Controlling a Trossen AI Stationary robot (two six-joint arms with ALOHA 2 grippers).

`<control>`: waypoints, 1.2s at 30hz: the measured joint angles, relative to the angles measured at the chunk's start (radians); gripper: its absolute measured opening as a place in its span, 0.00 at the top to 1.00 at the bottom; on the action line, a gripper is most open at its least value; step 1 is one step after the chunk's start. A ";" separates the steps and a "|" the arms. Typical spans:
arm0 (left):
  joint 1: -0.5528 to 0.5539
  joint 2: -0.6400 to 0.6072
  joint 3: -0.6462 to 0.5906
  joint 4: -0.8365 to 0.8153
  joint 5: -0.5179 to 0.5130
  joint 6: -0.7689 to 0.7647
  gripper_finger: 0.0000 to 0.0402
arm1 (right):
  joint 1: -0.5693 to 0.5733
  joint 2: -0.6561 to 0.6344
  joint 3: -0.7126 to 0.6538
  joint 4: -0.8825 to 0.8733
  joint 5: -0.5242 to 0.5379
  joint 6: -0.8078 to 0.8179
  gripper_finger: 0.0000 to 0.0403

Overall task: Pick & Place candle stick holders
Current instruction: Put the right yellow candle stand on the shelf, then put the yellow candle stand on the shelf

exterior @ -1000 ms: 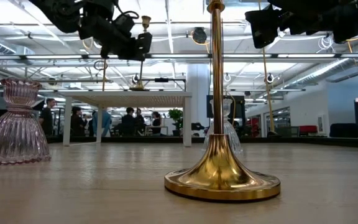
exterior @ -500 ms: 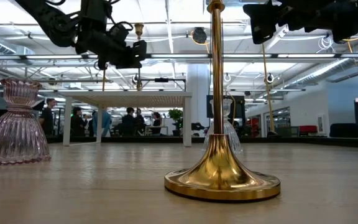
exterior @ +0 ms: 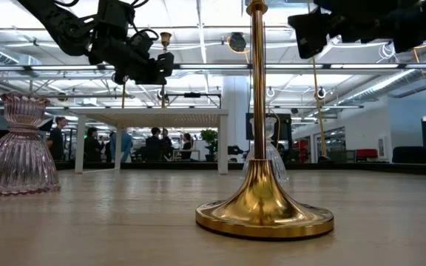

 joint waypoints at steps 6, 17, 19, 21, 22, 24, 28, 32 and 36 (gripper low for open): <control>0.005 0.000 0.000 -0.017 -0.018 -0.004 0.90 | 0.036 0.134 0.000 0.101 -0.003 0.030 0.50; 0.005 -0.001 0.000 -0.044 0.011 -0.026 0.81 | 0.086 0.397 0.015 0.440 -0.169 0.105 0.50; 0.002 -0.001 0.000 -0.054 0.011 -0.039 0.76 | 0.085 0.432 0.027 0.465 -0.184 0.110 0.50; -0.007 -0.003 0.000 -0.077 0.008 -0.053 0.72 | 0.085 0.467 0.047 0.462 -0.185 0.125 0.50; -0.016 -0.008 0.000 -0.091 0.000 -0.057 0.70 | 0.085 0.482 0.055 0.458 -0.185 0.135 0.50; -0.035 -0.012 0.000 -0.107 -0.039 -0.067 0.67 | 0.085 0.520 0.078 0.457 -0.188 0.155 0.50; -0.077 -0.011 0.000 -0.146 -0.111 -0.071 0.61 | 0.088 0.571 0.115 0.455 -0.241 0.175 0.50; -0.131 -0.011 0.000 -0.167 -0.127 -0.060 0.57 | 0.094 0.624 0.146 0.443 -0.241 0.175 0.50; -0.192 -0.011 0.000 -0.166 -0.189 -0.051 0.57 | 0.095 0.675 0.182 0.448 -0.240 0.183 0.50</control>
